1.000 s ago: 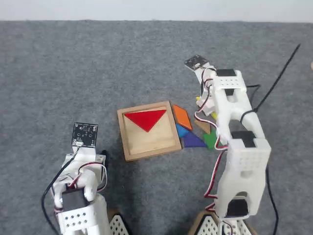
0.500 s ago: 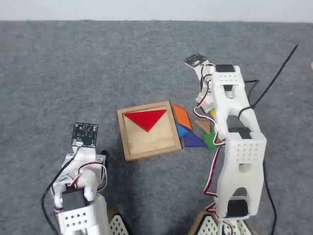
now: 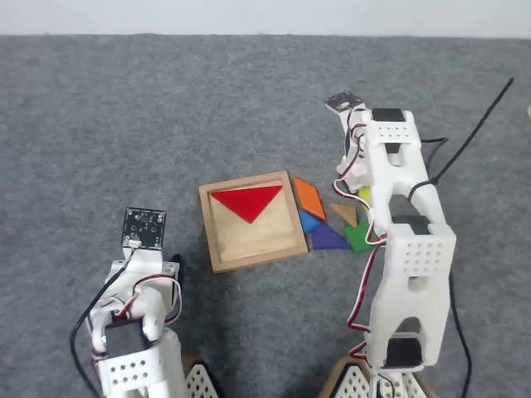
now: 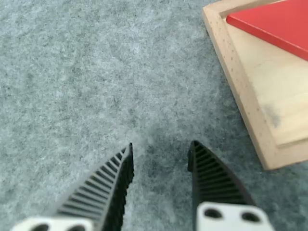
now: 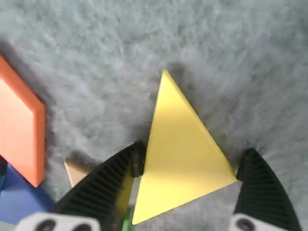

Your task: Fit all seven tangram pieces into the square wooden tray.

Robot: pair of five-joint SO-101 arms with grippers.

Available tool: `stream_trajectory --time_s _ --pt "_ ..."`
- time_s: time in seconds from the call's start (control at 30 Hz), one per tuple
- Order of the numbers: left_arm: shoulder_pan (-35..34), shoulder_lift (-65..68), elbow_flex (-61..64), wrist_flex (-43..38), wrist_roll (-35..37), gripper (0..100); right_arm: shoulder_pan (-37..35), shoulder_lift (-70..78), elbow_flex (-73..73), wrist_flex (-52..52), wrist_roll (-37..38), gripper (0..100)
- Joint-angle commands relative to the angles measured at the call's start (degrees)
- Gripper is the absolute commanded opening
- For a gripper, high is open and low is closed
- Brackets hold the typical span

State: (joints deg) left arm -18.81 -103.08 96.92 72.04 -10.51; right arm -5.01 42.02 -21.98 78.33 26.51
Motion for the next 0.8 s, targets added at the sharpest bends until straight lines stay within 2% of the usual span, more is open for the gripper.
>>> stream_trajectory --time_s 0.0,0.67,0.77 --pt "0.2 -1.1 -0.5 0.4 0.4 19 2.3 -0.7 -1.0 2.8 -1.3 32.1" --pt "0.2 -1.1 -0.5 0.4 0.4 19 4.3 0.4 -1.2 3.0 -6.9 32.3" --pt "0.2 -1.1 -0.5 0.4 0.4 19 4.3 0.5 -1.1 3.0 -6.9 34.9"
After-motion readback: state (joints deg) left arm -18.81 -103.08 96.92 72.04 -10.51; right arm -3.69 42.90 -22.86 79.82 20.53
